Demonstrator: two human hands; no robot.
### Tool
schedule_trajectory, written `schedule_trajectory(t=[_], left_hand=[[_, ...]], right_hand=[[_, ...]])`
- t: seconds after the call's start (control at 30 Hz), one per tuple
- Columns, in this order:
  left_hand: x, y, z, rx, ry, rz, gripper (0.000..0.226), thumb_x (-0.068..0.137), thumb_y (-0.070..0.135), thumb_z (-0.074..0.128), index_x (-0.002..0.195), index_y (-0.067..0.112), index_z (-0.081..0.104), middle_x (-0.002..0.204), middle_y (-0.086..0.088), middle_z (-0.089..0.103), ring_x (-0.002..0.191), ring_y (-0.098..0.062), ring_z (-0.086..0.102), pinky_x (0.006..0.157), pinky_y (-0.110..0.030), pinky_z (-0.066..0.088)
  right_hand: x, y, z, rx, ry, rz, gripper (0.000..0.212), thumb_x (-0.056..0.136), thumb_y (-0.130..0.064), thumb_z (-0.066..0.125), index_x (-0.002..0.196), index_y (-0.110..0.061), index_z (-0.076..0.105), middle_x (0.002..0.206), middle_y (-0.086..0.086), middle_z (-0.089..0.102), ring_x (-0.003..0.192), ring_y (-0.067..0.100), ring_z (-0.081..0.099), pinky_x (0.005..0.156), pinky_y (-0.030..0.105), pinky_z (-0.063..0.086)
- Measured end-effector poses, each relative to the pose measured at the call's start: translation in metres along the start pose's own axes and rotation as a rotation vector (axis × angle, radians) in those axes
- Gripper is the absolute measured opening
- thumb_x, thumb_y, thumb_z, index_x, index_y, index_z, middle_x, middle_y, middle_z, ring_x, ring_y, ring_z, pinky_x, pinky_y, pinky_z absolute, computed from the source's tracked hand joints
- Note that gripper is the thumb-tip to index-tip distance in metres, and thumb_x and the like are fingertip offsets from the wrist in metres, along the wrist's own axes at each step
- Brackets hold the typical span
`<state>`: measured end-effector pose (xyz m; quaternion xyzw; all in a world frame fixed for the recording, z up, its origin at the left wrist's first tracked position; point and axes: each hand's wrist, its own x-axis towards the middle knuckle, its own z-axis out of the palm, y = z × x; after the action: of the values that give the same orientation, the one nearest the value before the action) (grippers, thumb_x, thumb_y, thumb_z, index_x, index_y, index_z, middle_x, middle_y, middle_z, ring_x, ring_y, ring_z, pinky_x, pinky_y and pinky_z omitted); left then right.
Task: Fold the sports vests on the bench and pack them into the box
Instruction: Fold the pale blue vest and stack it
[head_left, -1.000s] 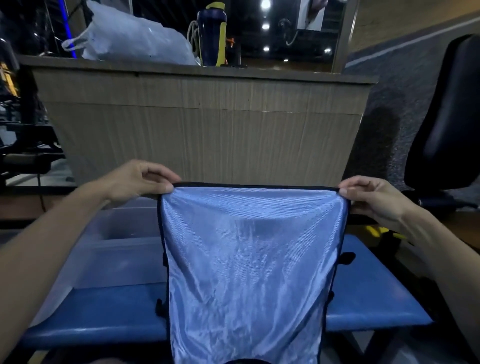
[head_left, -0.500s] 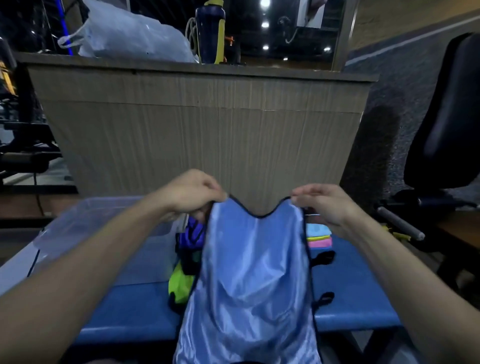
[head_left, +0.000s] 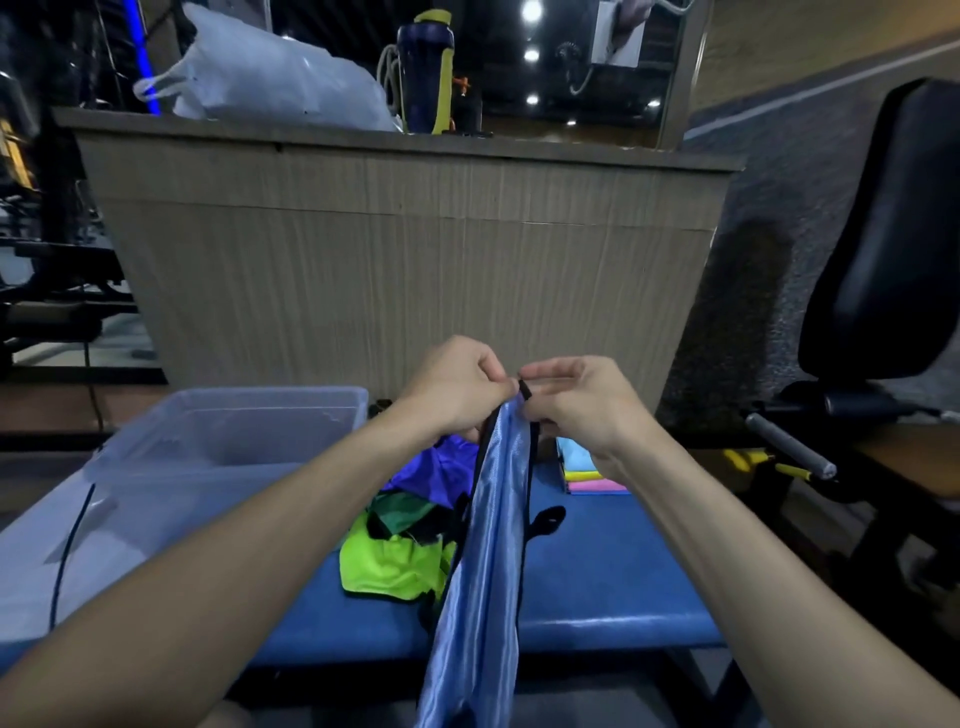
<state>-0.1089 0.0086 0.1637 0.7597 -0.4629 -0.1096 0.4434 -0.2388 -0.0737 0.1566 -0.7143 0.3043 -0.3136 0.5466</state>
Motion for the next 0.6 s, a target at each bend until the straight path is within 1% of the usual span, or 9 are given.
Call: schedule_trajectory(t=[0.1, 0.17, 0.2, 0.23, 0.3, 0.37, 0.5, 0.57, 0.6], left_hand=[[-0.004, 0.005, -0.002, 0.106, 0.018, 0.036, 0.017, 0.094, 0.021, 0.066, 0.077, 0.018, 0.067, 0.061, -0.005, 0.071, 0.046, -0.021, 0.068, 0.047, -0.027, 0.054], [-0.004, 0.007, -0.001, 0.064, -0.008, 0.013, 0.020, 0.097, 0.023, 0.065, 0.078, 0.017, 0.066, 0.065, -0.011, 0.072, 0.052, -0.026, 0.071, 0.053, -0.034, 0.060], [-0.003, 0.008, -0.001, 0.005, -0.033, -0.009, 0.021, 0.098, 0.024, 0.064, 0.079, 0.015, 0.065, 0.068, -0.015, 0.073, 0.056, -0.030, 0.072, 0.059, -0.041, 0.063], [-0.002, 0.009, -0.001, -0.057, -0.061, -0.034, 0.022, 0.100, 0.025, 0.063, 0.081, 0.013, 0.065, 0.070, -0.019, 0.072, 0.059, -0.033, 0.072, 0.064, -0.047, 0.064], [0.001, 0.011, -0.003, -0.124, -0.112, -0.075, 0.022, 0.102, 0.023, 0.061, 0.084, 0.011, 0.063, 0.067, -0.022, 0.068, 0.058, -0.034, 0.068, 0.071, -0.053, 0.063], [0.001, 0.015, -0.004, -0.141, -0.136, -0.087, 0.019, 0.101, 0.015, 0.058, 0.084, 0.009, 0.062, 0.062, -0.019, 0.062, 0.055, -0.032, 0.065, 0.072, -0.055, 0.062], [0.002, 0.019, -0.006, -0.143, -0.153, -0.078, 0.024, 0.100, 0.004, 0.052, 0.077, 0.007, 0.060, 0.064, -0.022, 0.060, 0.059, -0.033, 0.064, 0.068, -0.051, 0.063], [0.001, 0.022, -0.008, -0.160, -0.188, -0.081, 0.026, 0.100, 0.001, 0.050, 0.076, 0.004, 0.061, 0.062, -0.020, 0.059, 0.057, -0.031, 0.064, 0.056, -0.039, 0.061], [0.000, 0.023, -0.010, -0.181, -0.214, -0.090, 0.027, 0.099, 0.000, 0.047, 0.076, 0.002, 0.060, 0.063, -0.020, 0.058, 0.058, -0.031, 0.063, 0.052, -0.034, 0.060]], right_hand=[[-0.002, -0.005, 0.000, -0.050, -0.015, -0.007, 0.040, 0.078, 0.014, 0.068, 0.113, -0.005, 0.068, 0.096, 0.007, 0.076, 0.079, 0.017, 0.070, 0.061, 0.023, 0.052], [-0.003, -0.006, 0.002, -0.062, -0.007, -0.027, 0.043, 0.079, 0.014, 0.067, 0.117, -0.006, 0.065, 0.096, 0.005, 0.076, 0.076, 0.014, 0.070, 0.060, 0.021, 0.052], [-0.003, -0.006, 0.002, -0.077, 0.010, -0.044, 0.045, 0.078, 0.011, 0.068, 0.120, -0.006, 0.064, 0.097, 0.003, 0.076, 0.079, 0.014, 0.071, 0.065, 0.024, 0.056], [-0.002, -0.005, 0.003, -0.113, 0.032, -0.067, 0.049, 0.077, 0.006, 0.070, 0.123, -0.006, 0.064, 0.099, 0.002, 0.077, 0.084, 0.016, 0.073, 0.074, 0.030, 0.059], [-0.005, -0.006, 0.005, -0.226, 0.066, -0.115, 0.058, 0.073, -0.007, 0.075, 0.130, -0.010, 0.064, 0.103, 0.001, 0.077, 0.095, 0.019, 0.073, 0.091, 0.041, 0.059], [-0.008, -0.009, 0.005, -0.315, 0.098, -0.167, 0.057, 0.077, -0.013, 0.077, 0.132, -0.012, 0.063, 0.107, 0.003, 0.076, 0.102, 0.018, 0.072, 0.095, 0.040, 0.057], [-0.011, -0.014, 0.006, -0.451, 0.131, -0.261, 0.054, 0.083, -0.017, 0.077, 0.135, -0.010, 0.062, 0.112, 0.007, 0.076, 0.111, 0.017, 0.068, 0.096, 0.030, 0.054], [-0.010, -0.014, 0.008, -0.508, 0.138, -0.285, 0.053, 0.082, -0.023, 0.078, 0.132, -0.010, 0.064, 0.105, 0.007, 0.077, 0.109, 0.017, 0.068, 0.091, 0.030, 0.054], [-0.009, -0.013, 0.008, -0.542, 0.138, -0.293, 0.050, 0.081, -0.026, 0.078, 0.127, -0.011, 0.067, 0.100, 0.008, 0.077, 0.103, 0.019, 0.069, 0.086, 0.030, 0.054]])
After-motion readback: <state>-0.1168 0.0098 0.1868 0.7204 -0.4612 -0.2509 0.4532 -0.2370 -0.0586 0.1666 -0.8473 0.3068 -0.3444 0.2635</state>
